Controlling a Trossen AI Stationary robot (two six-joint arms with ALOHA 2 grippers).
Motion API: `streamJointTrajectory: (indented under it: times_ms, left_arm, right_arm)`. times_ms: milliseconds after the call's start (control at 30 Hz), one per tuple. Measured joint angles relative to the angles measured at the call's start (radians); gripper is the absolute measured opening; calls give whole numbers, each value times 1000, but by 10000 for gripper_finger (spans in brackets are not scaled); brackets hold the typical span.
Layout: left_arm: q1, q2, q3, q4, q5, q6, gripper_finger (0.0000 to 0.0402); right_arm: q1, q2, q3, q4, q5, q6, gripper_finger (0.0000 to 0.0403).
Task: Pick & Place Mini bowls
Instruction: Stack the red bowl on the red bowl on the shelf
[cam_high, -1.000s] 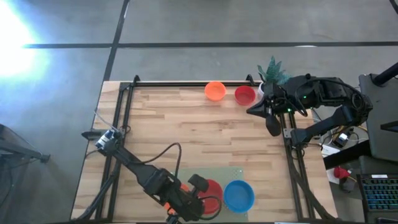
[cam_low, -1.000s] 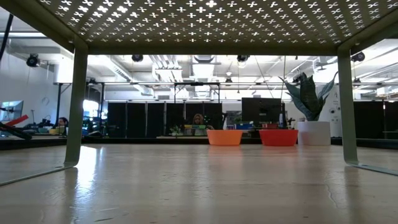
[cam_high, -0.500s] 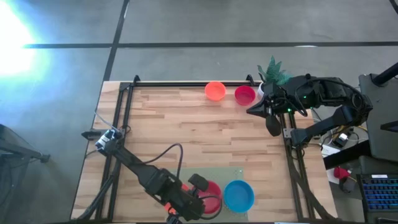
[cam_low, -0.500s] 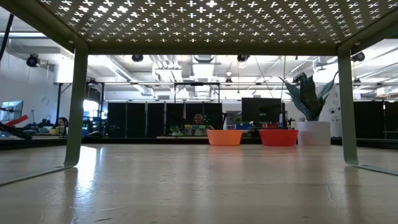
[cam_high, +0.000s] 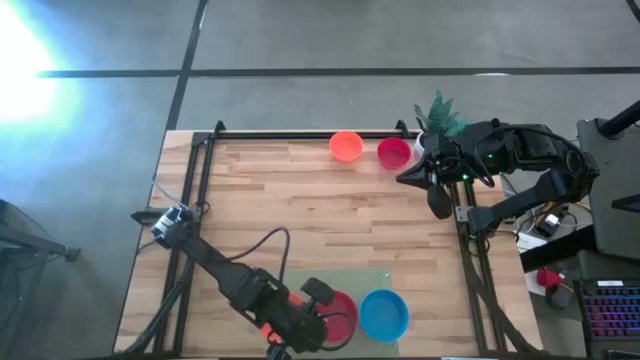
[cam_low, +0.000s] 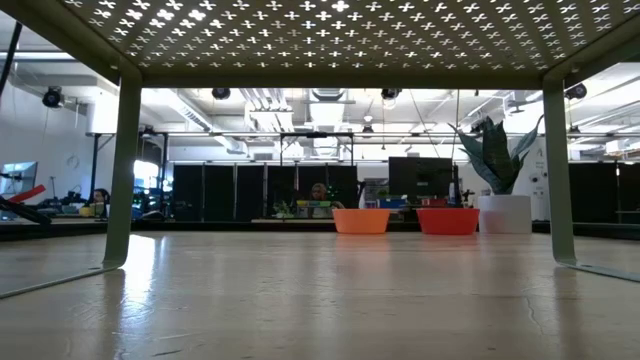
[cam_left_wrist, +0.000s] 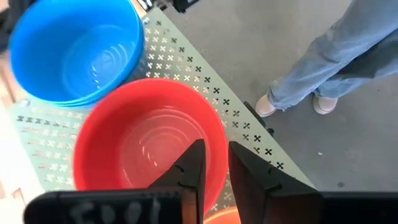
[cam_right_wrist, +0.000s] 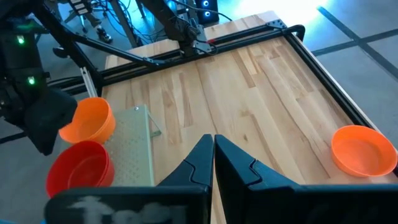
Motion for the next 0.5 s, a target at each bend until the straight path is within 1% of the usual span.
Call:
streamJointTrajectory:
  times_ms: [100, 200, 267, 400, 500]
  left_arm:
    - [4, -31, 0, -1, -27, -14, 64]
    - [13, -68, 0, -11, -87, -60, 64]
    - [19, -97, 0, -17, -138, -81, 64]
    - [28, -160, 0, -27, -285, -102, 64]
    - [34, -201, 0, -37, -388, -111, 64]
  right_arm:
    - [0, 0, 0, 0, 1, 0, 13]
    - [0, 0, 0, 0, 9, 10, 13]
    - [0, 0, 0, -1, 44, 37, 13]
    - [-1, 0, -3, -2, 134, 86, 13]
    - [-9, 0, -10, -21, 164, 122, 13]
